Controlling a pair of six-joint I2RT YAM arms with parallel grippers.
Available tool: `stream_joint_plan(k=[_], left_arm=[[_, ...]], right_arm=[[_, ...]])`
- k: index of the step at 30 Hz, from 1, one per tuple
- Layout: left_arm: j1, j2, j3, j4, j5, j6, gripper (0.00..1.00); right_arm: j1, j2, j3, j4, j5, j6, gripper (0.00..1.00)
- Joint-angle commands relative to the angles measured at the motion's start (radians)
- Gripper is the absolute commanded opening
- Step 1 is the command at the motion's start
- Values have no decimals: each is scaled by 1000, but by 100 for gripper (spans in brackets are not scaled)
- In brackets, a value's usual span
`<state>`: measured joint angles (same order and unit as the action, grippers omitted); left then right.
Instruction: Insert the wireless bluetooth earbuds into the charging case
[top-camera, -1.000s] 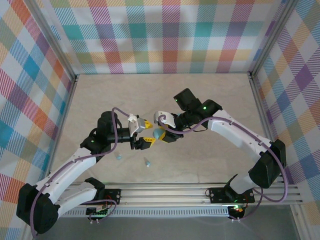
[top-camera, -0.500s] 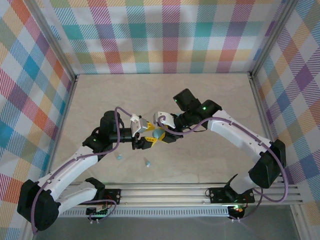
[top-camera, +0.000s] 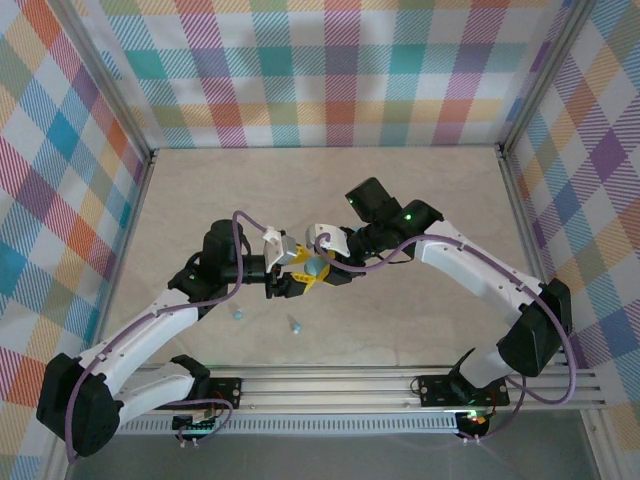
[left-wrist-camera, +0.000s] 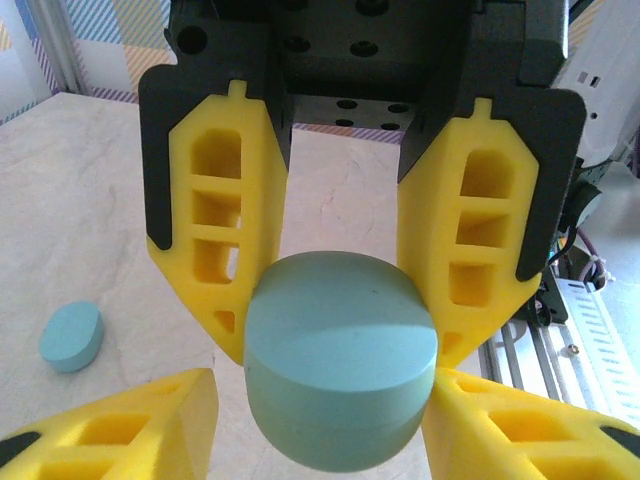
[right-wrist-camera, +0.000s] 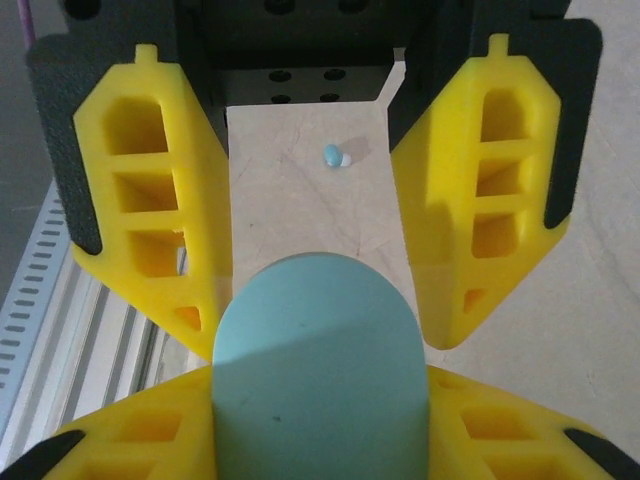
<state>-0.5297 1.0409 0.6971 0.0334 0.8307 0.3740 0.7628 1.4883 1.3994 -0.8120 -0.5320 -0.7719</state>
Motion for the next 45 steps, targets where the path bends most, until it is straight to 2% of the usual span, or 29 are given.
stream_joint_plan(k=[1,6,8,17,23,31,45], left_arm=[[-7,12,34,33,21,-6,49],[-7,11,36,18,16,-5,33],[-7,0,34,10,9,-5,27],[-7,-24,-1,16,-18,-32,14],[0,-52,-43,46,-40,-78,8],[20,-92,-88,118,-45,-160,7],[20,-105,-80,128,-40,-187,7]], right_arm=[[13,-8,6,7,-33,-24,31],[13,-16,-14,42,-19,-21,36],[13,-18,-23,64,-12,-17,42],[13,-51,-51,125,41,16,62],[1,-135,-120,214,42,86,71],[-71,-275,-241,339,19,191,77],[-68,-204,-220,382,-78,250,79]])
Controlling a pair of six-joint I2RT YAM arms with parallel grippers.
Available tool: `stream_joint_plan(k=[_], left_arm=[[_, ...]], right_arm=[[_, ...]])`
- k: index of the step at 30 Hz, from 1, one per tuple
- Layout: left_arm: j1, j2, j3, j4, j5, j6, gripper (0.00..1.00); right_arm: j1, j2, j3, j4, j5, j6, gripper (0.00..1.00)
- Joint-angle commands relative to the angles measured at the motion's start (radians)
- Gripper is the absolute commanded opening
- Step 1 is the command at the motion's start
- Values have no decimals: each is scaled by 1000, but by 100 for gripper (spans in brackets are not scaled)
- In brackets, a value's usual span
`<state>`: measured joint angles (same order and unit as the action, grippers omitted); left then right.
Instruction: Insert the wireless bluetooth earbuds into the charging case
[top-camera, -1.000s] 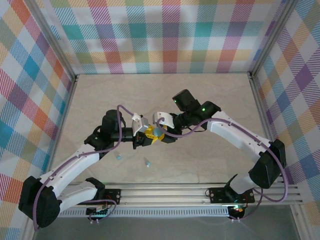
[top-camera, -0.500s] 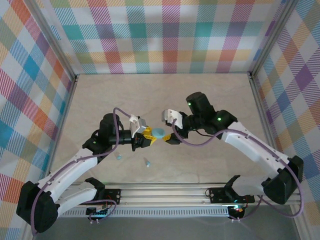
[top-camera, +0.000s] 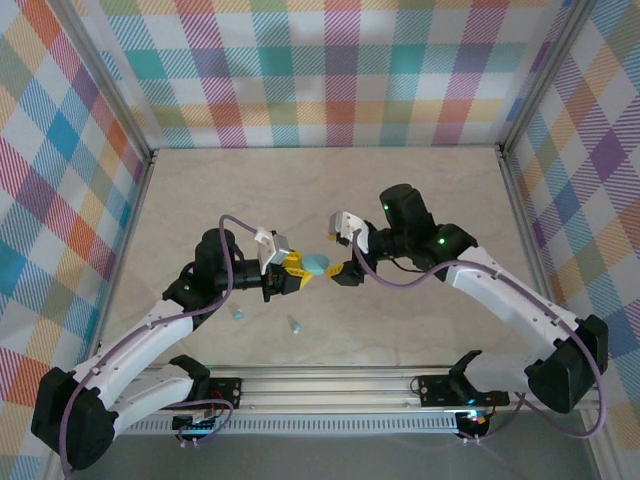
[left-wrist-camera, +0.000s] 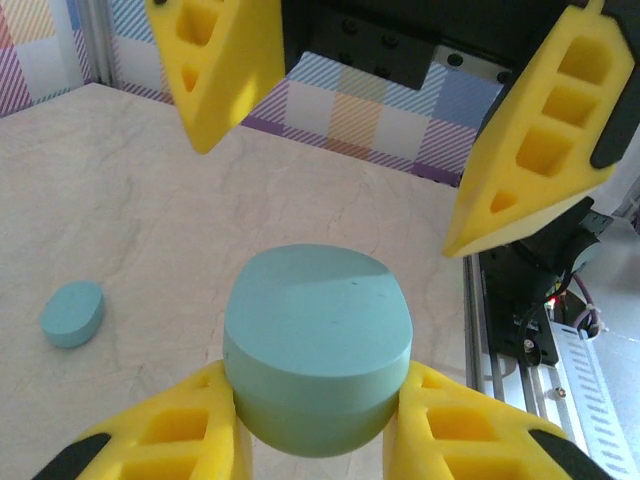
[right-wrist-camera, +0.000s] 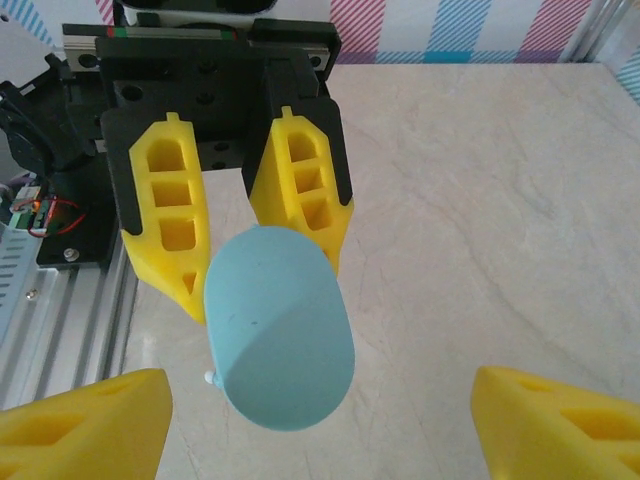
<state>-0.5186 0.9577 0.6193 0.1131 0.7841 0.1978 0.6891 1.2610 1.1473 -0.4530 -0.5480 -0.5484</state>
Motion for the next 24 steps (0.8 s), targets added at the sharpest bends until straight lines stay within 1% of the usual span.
stream_joint_plan(k=[1,6,10,19,24], left_arm=[[9,-23,-3,48,6,-11,7],[9,-32,-1,45,4,-13,7],[9,-35,0,42,7,-12,6],[9,-30,-4,36,10,-6,6],[9,-31,-4,36,11,-5,6]], right_arm=[[6,31,37,19,-67,27,79],[8,57,53,6,-69,17,79],[9,72,65,2,-47,13,78],[7,63,87,26,70,37,75],[3,72,104,20,102,48,74]])
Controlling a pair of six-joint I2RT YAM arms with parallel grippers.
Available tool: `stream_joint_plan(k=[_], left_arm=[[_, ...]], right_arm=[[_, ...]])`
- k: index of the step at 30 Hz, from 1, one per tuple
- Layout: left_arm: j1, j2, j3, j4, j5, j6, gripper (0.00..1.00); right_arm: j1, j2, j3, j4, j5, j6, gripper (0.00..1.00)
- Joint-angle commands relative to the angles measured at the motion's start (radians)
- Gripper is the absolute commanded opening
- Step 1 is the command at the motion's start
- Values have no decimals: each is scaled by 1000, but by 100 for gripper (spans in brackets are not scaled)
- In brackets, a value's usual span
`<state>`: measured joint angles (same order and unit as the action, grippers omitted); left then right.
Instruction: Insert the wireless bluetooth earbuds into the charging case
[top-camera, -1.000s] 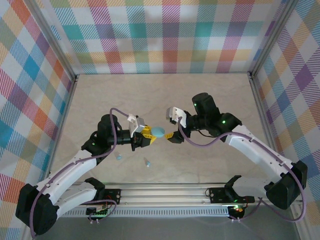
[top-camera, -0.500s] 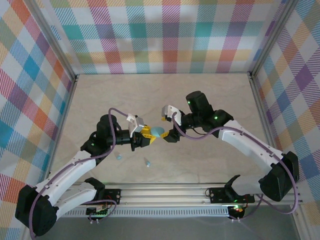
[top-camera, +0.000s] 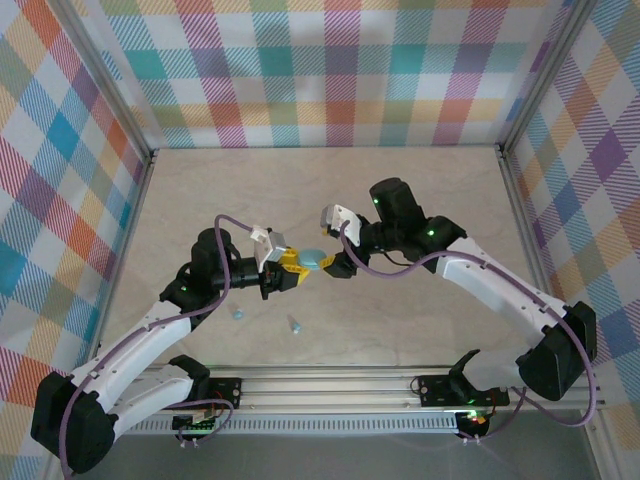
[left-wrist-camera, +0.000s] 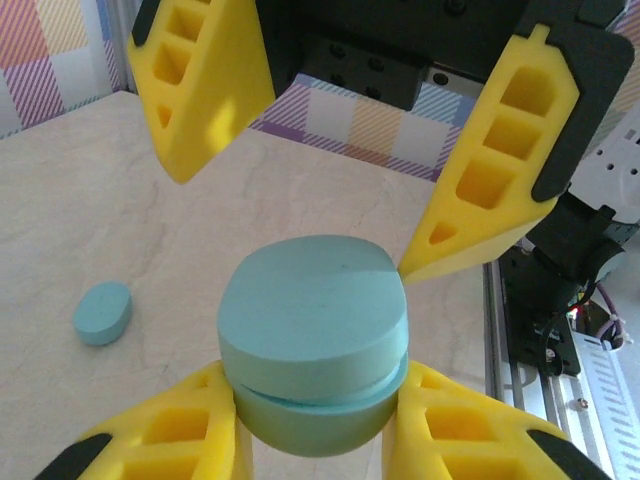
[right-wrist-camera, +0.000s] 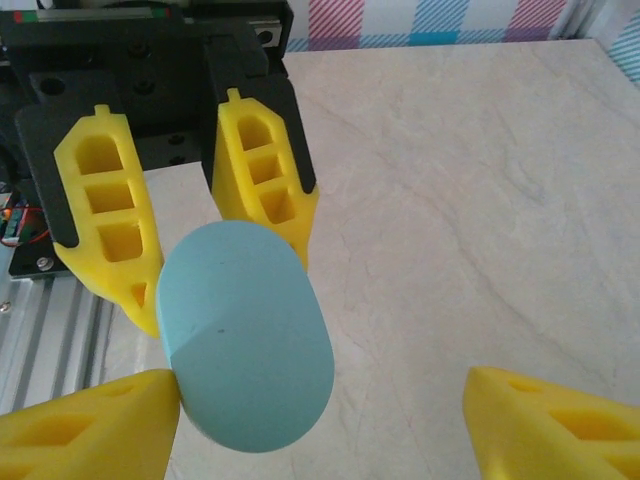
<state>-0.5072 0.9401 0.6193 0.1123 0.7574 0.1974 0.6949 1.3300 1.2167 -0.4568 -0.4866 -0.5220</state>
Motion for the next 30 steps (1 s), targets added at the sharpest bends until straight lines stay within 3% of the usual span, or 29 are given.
stream_joint_plan(k=[1,30], left_arm=[[-2,-12,-4,36,37,-4,5],[-2,-12,-13,46,23,-13,4]], right_arm=[[-4,3,37,27,44,26,74],[-42,61,73,24,208,181,75]])
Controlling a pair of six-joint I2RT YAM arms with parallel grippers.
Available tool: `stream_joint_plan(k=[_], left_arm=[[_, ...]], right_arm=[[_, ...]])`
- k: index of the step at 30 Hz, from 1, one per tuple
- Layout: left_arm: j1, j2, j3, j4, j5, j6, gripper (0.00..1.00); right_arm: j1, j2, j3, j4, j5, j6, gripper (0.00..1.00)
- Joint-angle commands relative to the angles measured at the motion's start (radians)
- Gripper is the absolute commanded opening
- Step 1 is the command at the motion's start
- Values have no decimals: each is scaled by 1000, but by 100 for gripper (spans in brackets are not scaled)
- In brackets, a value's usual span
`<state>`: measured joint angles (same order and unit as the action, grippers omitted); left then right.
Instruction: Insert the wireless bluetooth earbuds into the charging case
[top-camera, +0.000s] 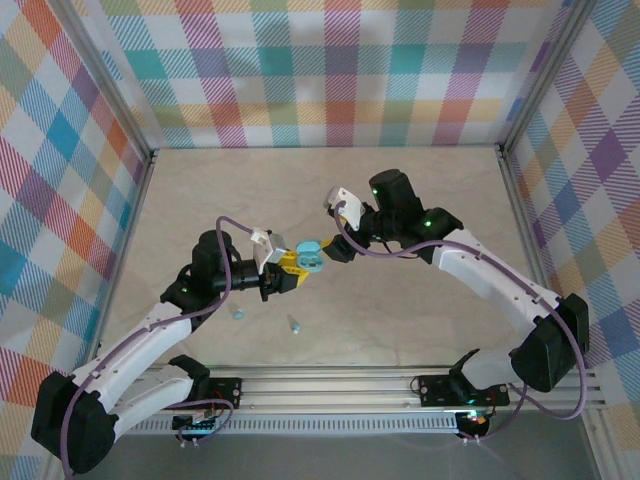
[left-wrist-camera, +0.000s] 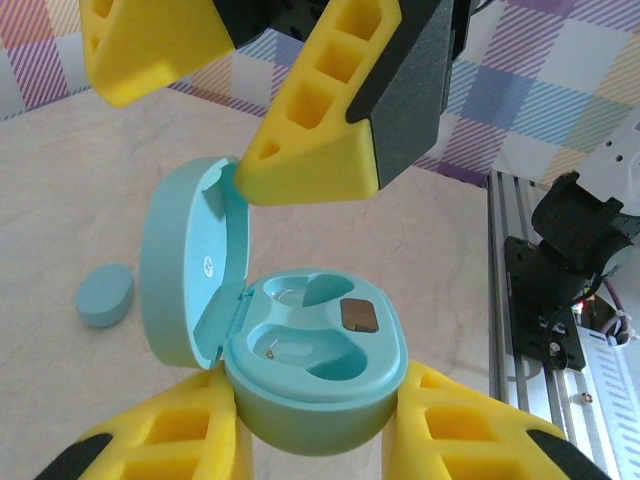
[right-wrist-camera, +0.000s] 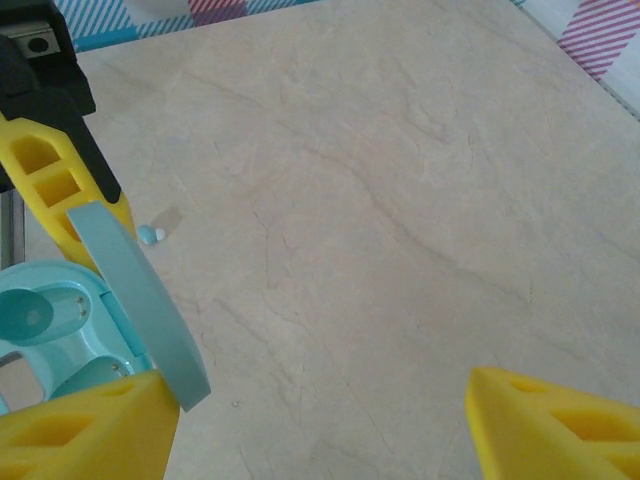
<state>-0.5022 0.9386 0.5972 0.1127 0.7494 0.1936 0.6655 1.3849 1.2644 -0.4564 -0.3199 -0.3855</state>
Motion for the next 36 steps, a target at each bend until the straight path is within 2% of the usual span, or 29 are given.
stream_joint_plan(k=[1,5,18,32,36], left_arm=[[-7,-11,9,44,30,-9,4],[-7,-10,4,41,16,-8,4],[2,-4,9,8,-98,-30,4],[17,-8,-2,-16,-196,-91,4],[20,-13,0,-46,-248,-104,4]], right_arm=[[-15,5,22,33,48,51,76],[-19,-3,15,49,53,73,77],[-20,-49,14,15,-107,125,78],[-20,-156,-82,-4,-127,278,78],[-20,-179,-110,-7,-94,390,76]])
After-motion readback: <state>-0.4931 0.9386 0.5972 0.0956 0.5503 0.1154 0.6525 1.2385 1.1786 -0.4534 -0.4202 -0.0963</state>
